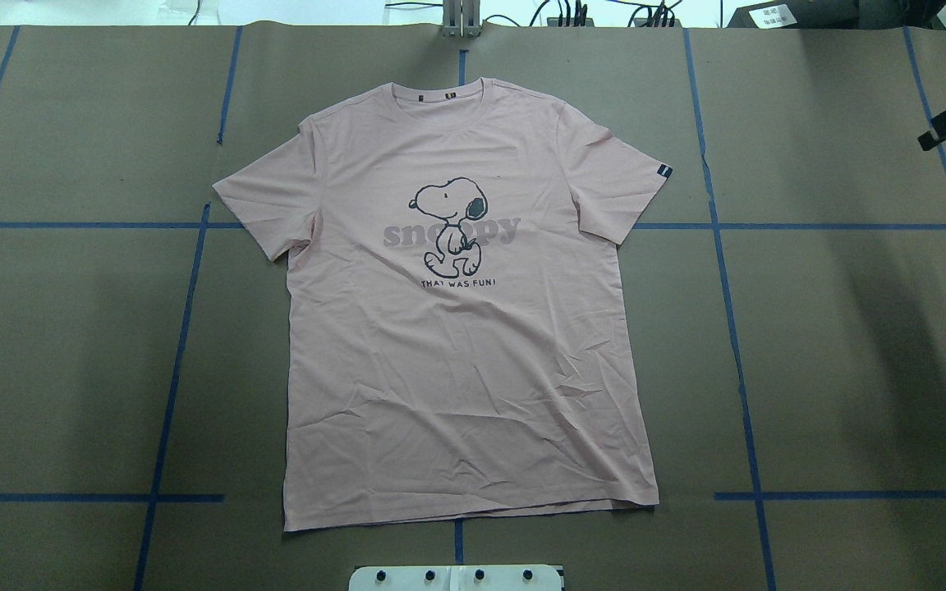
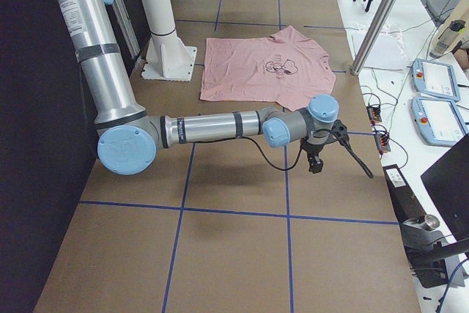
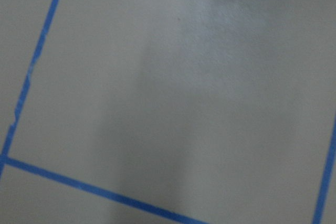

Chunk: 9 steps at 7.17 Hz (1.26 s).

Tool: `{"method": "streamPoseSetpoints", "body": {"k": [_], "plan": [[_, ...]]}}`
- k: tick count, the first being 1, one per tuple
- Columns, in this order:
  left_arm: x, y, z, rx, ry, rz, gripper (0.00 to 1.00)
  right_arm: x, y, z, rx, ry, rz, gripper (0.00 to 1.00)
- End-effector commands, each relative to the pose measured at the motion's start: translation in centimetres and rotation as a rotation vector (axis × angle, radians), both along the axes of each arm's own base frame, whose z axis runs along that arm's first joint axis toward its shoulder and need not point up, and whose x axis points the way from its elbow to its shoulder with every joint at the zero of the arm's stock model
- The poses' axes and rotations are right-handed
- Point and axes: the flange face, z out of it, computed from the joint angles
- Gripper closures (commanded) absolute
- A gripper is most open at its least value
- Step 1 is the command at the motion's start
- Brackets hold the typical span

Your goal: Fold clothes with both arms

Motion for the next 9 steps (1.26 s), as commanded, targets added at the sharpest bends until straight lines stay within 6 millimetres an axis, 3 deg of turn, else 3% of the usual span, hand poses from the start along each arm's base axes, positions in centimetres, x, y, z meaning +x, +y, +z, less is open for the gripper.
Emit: {"method": "streamPoseSetpoints", "body": {"k": [1,2,3,4,5,7,9], "plan": [[1.8,-0.6,-1.7,0.087,0.029,-0.008,0.0,-10.6,-3.5,-6.5,-0.045,-0.028,0.01,0.0],[2.0,-1.2,0.3,0.042,0.031,-0.026,0.0,-15.0,-3.9,-8.1,-0.029,0.045,0.049,0.0],[1.9,-1.1,0.5,0.077,0.037,-0.027,0.0,-21.4,-3.4,-11.0,-0.069,0.051,0.156,0.0],[1.9,-1.1,0.5,0.072,0.045,-0.042,0.0,-26.1,-3.6,-11.5,-0.072,0.012,0.195,0.0],[2.1,-1.3,0.1,0.053,0.056,-0.062,0.0,-28.7,-3.4,-11.0,-0.075,0.007,0.179,0.0],[2.1,-1.2,-0.1,0.053,0.058,-0.065,0.0,-30.6,-2.7,-10.5,-0.068,0.032,0.172,0.0],[2.1,-1.4,-0.3,0.053,0.058,-0.066,0.0,-32.2,-3.5,-11.1,-0.071,0.041,0.159,0.02]]}}
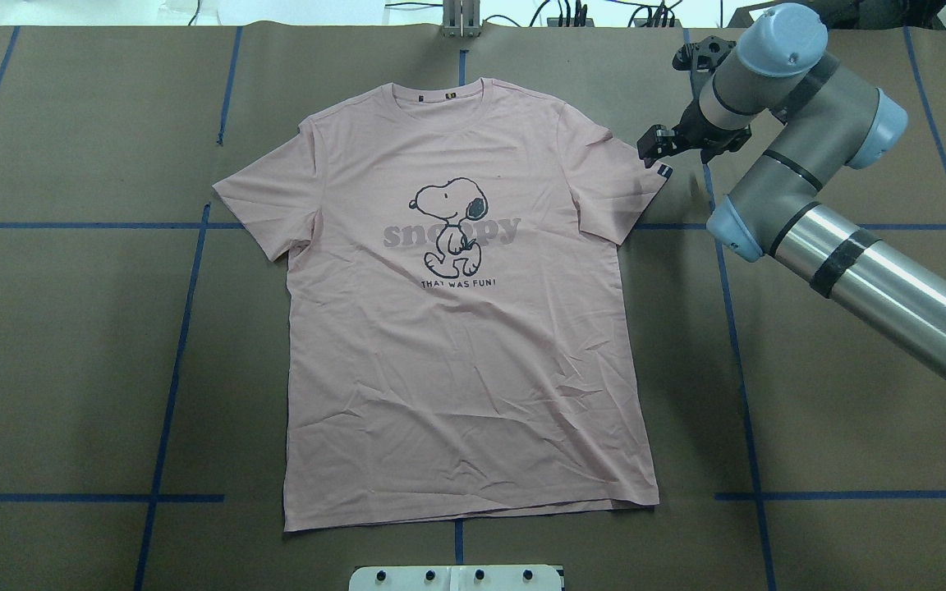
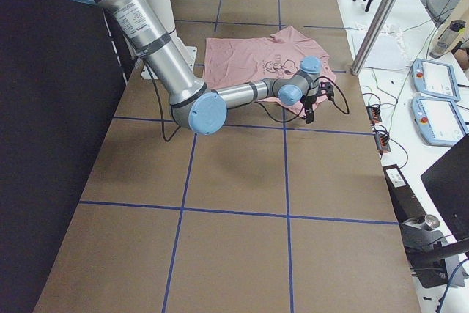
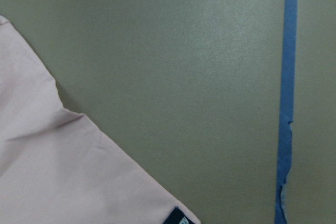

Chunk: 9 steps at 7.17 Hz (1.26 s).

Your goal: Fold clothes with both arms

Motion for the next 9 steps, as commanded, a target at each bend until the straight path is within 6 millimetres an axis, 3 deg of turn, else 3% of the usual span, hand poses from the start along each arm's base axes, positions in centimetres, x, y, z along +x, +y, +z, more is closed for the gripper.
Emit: {"method": "streamPoseSetpoints", "body": {"k": [1,3,6,8,9], "plan": [[0.01,-0.05,-0.14,0.0,0.001,-0.002,0.0,-1.64,-0.19,-0.14,-0.004,0.01,-0.013,0.04],[0.01,-0.05,-0.14,0.0,0.001,-0.002,0.0,-2.02,0.09,0.53,-0.011,0.019,-0.021,0.15],[0.03,-0.17,-0.23,0.0,0.001,-0.002,0.0,-2.04,0.09,0.69,-0.01,0.021,-0.026,0.75],[0.03,-0.18,-0.06,-0.014,0.004,-0.009,0.0,-1.97,0.0,0.59,0.01,0.026,-0.043,0.96],[0.03,-0.17,-0.14,-0.015,0.005,-0.011,0.0,-2.09,-0.16,-0.09,0.016,0.02,-0.042,1.0]]}}
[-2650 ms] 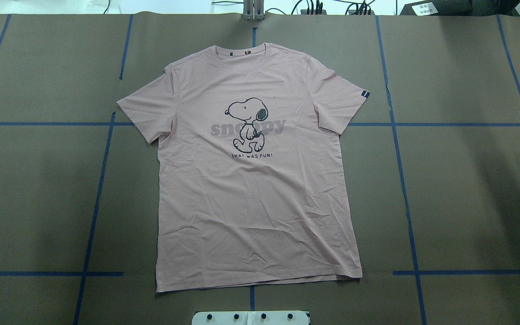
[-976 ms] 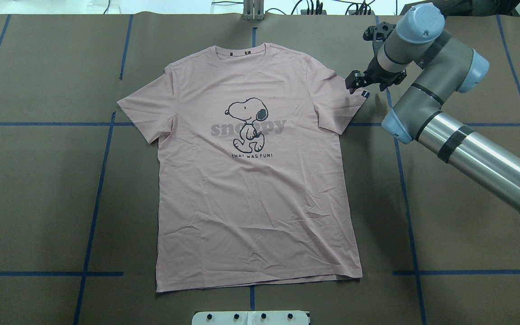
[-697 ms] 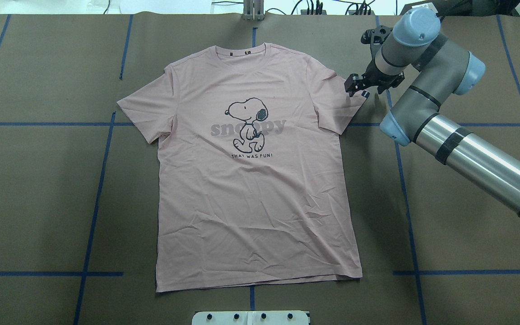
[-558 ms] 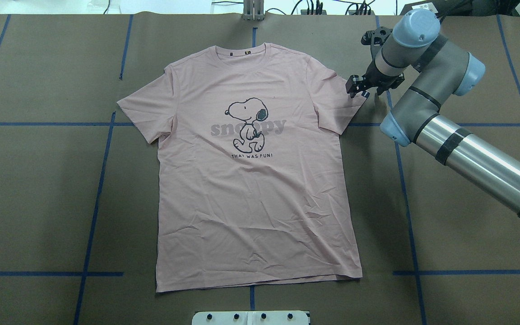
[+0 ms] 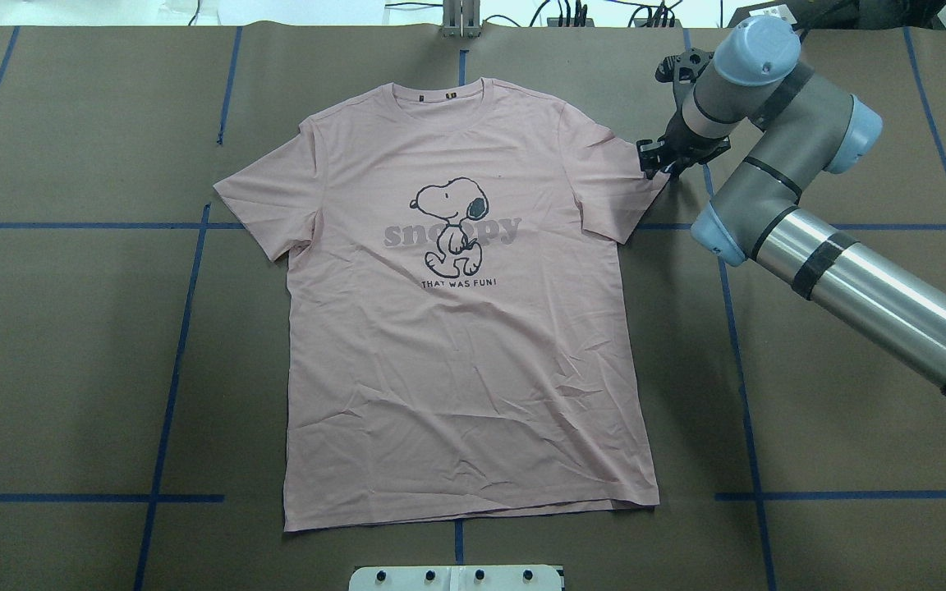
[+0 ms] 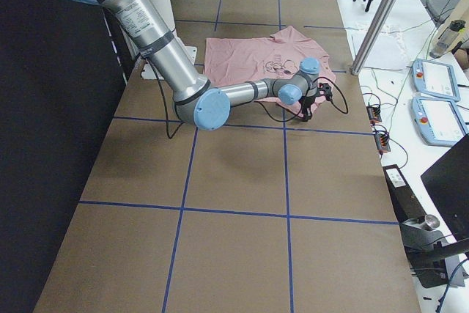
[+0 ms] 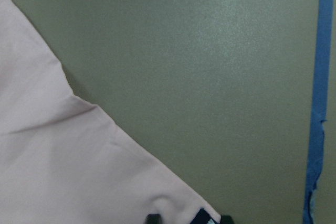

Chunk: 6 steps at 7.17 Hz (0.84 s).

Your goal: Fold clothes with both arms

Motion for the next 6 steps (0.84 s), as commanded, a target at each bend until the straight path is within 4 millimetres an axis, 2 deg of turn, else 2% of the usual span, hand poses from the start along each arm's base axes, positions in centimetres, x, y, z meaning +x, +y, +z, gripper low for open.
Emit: {"method": "streamPoseSetpoints", "body": {"k": [1,3,5,6], "plan": [[0.0,0.0,0.0,-0.006,0.002,-0.004,0.0,-0.4,-0.5,-2.2,0.023,-0.016,-0.002,1.0],[0.0,-0.1,-0.1,-0.006,0.002,-0.004,0.0,-0.5,-0.7,-4.4,0.043,-0.038,0.0,1.0],[0.0,-0.2,0.5,-0.014,0.0,-0.003,0.0,-1.0,-0.4,-9.5,0.099,-0.096,-0.009,1.0],[0.0,-0.3,0.5,-0.013,0.0,-0.002,0.0,-3.9,0.7,-12.9,0.121,-0.127,-0.038,1.0]]}}
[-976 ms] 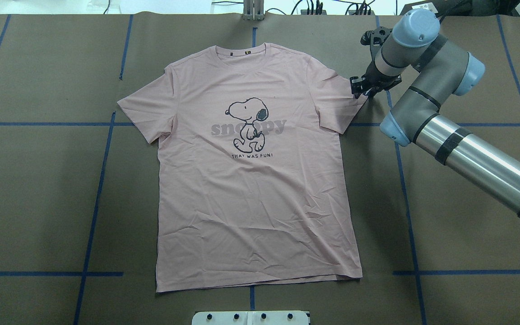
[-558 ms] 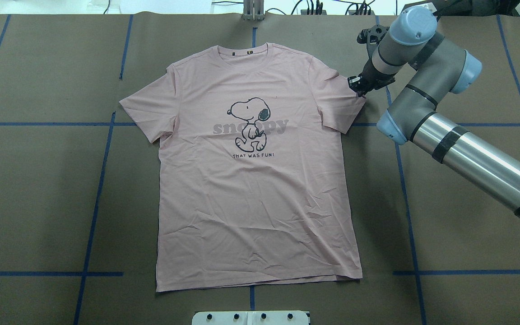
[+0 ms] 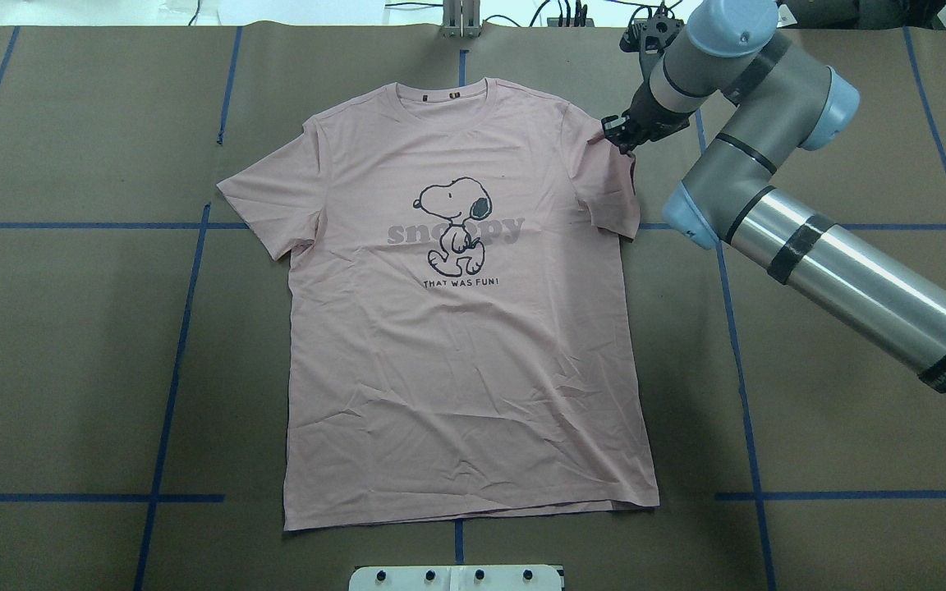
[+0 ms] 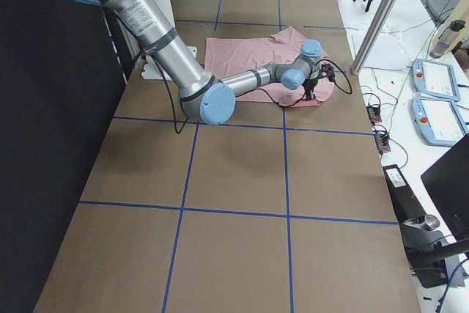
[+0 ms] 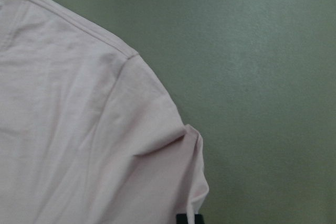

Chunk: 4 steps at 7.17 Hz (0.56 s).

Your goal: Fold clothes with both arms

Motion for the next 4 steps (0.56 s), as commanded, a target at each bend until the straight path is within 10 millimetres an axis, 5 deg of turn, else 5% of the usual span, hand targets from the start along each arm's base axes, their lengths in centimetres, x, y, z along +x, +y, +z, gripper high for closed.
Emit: {"method": "streamPoseSetpoints", "body": {"k": [1,3,4], "plan": [[0.0,-0.1,0.3,-0.003,-0.002,0.002,0.0,-5.0,1.8,-6.7,0.021,-0.05,-0.036,1.0],[0.0,-0.2,0.7,-0.007,-0.003,0.004,0.0,-9.1,0.3,-10.1,0.018,0.001,-0.024,1.0],[0.0,-0.3,0.6,-0.008,-0.003,0.003,0.0,-9.6,0.1,-10.0,0.02,0.015,-0.016,0.92]]}}
